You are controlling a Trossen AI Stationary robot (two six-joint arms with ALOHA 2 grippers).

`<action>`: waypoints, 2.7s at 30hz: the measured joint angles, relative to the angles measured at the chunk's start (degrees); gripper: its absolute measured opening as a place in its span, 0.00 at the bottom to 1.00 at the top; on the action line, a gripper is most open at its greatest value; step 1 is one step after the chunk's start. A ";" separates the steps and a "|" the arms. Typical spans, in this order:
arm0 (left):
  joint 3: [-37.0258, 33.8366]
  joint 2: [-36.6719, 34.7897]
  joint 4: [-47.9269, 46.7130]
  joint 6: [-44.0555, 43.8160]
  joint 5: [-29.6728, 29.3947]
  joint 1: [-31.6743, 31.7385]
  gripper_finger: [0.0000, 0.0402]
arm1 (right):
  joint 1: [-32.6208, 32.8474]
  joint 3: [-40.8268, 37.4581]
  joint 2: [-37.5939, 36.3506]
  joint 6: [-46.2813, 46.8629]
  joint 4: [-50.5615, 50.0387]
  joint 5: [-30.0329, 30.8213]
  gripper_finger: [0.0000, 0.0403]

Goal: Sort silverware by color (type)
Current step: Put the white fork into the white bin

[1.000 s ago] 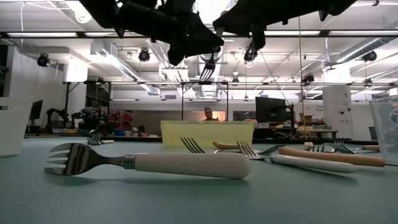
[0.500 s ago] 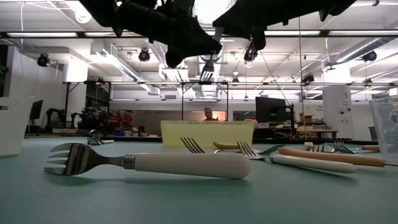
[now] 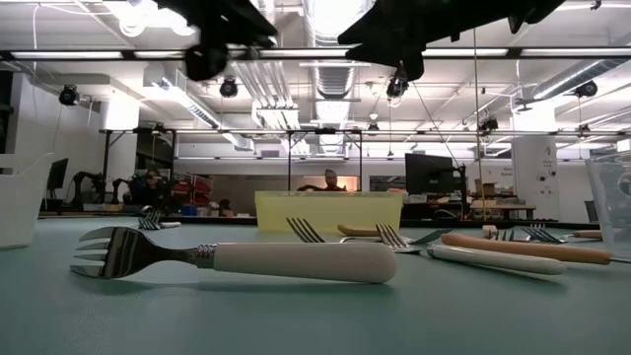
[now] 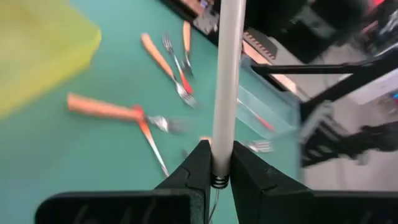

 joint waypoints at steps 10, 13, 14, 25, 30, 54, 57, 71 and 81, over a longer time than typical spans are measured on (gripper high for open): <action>0.02 -10.38 -18.42 -31.46 -0.25 -14.59 0.05 | -1.97 0.00 0.00 -0.30 -0.22 0.02 0.41; 0.02 -10.65 -21.16 -39.48 -0.19 -19.55 0.05 | -2.77 0.00 0.00 -0.43 -0.24 0.02 0.41; 0.02 -10.62 -22.26 -41.66 -0.26 -21.16 0.05 | -3.02 0.00 -0.01 -0.45 -0.24 0.02 0.41; 0.02 -6.95 -41.75 -67.21 3.07 -34.14 0.05 | -5.79 0.00 0.00 -0.67 -0.22 0.02 0.41; 0.02 -5.26 -44.49 -69.57 3.45 -34.76 0.05 | -6.13 0.00 0.02 -1.75 -0.20 0.04 0.41; -0.53 4.83 -47.32 -66.93 11.38 -34.87 0.05 | -6.26 0.00 0.08 -2.06 -0.26 0.01 0.41; -1.40 4.68 -47.23 -66.81 11.59 -34.87 0.05 | -6.26 0.00 0.09 -2.16 -0.29 0.02 0.41; -9.43 4.30 -36.54 -66.55 12.03 -34.87 0.05 | -6.26 0.00 0.09 -2.99 -0.31 0.01 0.41; -12.03 4.26 -34.04 -67.15 11.87 -34.87 0.07 | -6.26 0.00 0.11 -3.31 -0.28 0.02 0.41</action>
